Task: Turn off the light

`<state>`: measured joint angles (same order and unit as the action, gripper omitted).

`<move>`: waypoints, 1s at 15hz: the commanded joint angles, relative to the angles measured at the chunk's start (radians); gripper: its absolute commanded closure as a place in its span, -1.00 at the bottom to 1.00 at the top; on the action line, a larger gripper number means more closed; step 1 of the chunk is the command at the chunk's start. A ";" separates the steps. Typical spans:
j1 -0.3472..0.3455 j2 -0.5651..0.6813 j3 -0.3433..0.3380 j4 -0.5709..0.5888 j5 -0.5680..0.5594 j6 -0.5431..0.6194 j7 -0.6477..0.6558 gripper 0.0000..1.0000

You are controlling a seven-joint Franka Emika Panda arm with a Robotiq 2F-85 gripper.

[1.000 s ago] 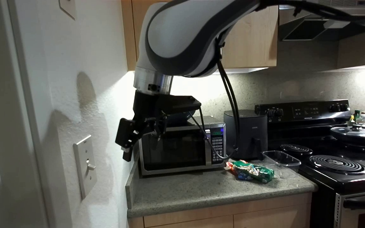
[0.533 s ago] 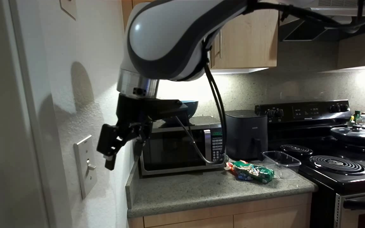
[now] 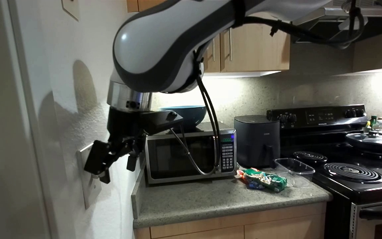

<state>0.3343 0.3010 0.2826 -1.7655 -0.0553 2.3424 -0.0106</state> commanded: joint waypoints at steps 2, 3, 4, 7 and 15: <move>0.009 -0.026 -0.011 -0.014 -0.018 0.090 0.032 -1.00; 0.008 -0.048 -0.014 -0.038 -0.018 0.119 0.046 -1.00; 0.005 -0.081 -0.014 -0.076 -0.010 0.152 0.060 -1.00; -0.004 -0.154 -0.014 -0.170 0.007 0.227 0.089 -1.00; 0.001 -0.285 -0.055 -0.327 -0.086 0.550 0.276 -1.00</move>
<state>0.3309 0.0772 0.2479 -2.0186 -0.0704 2.8062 0.1750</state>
